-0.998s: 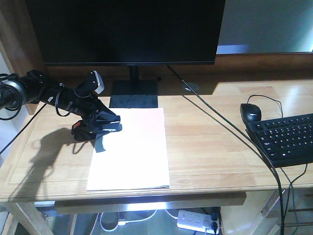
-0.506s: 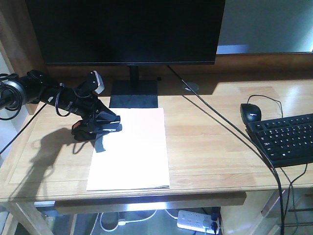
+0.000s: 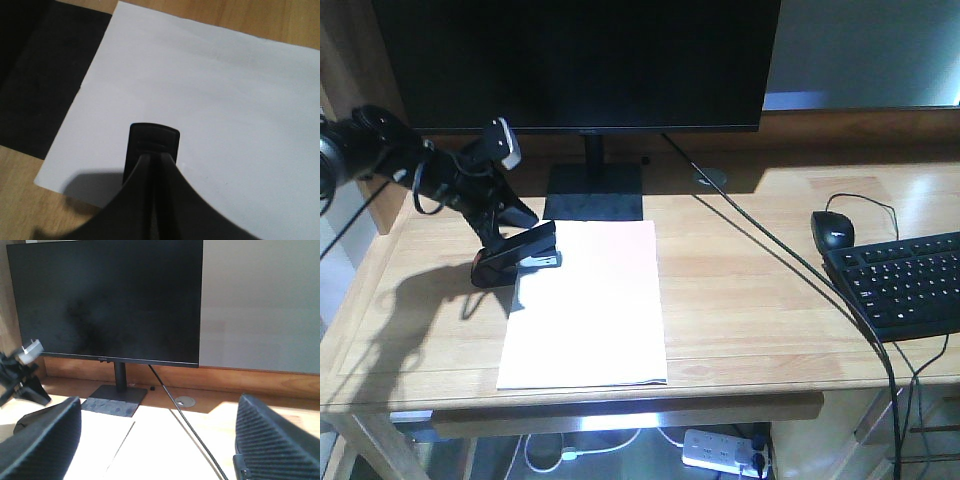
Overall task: Grab stapler and paper to desk for stapling
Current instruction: 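Raise the left gripper off the stapler and withdraw it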
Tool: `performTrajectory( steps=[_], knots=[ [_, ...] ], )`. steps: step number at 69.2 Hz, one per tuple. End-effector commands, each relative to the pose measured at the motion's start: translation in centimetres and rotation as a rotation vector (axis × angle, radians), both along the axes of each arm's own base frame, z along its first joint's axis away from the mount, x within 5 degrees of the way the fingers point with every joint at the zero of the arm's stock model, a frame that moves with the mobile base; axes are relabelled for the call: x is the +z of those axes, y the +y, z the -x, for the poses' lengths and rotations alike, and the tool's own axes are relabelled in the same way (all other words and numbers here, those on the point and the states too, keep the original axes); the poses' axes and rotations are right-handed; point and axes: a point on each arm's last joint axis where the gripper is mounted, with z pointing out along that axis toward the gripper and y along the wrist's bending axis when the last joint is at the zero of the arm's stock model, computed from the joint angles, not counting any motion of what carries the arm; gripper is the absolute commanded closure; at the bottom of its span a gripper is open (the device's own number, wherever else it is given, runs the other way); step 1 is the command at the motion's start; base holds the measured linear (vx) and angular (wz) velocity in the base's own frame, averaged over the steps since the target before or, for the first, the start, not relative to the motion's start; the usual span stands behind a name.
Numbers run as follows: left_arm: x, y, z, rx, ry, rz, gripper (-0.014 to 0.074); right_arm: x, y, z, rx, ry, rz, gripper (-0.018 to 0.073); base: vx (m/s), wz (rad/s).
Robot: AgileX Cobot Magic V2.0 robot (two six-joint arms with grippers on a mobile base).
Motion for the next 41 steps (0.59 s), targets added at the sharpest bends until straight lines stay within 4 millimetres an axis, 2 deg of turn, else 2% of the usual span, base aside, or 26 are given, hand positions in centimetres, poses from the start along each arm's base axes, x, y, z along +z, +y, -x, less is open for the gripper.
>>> performTrajectory(
  steps=[1, 19, 31, 41],
  knots=[
    [7.1, -0.2, 1.3, 0.044, -0.096, 0.05, 0.0603, 1.1, 0.2, 0.1, 0.026, -0.055, 0.013, -0.0032, 0.0, 0.0],
    [14.5, 1.0, 5.4, 0.183, -0.074, -0.037, 0.0603, 1.1, 0.2, 0.1, 0.026, -0.055, 0.013, -0.0032, 0.0, 0.0],
    [19.1, 1.2, 8.8, 0.351, 0.021, 0.047, 0.0603, 1.1, 0.2, 0.1, 0.026, -0.055, 0.013, -0.0032, 0.0, 0.0],
    [22.1, 1.2, 11.5, 0.424, 0.069, 0.102, 0.0603, 1.1, 0.2, 0.1, 0.026, -0.055, 0.013, -0.0032, 0.0, 0.0]
  ],
)
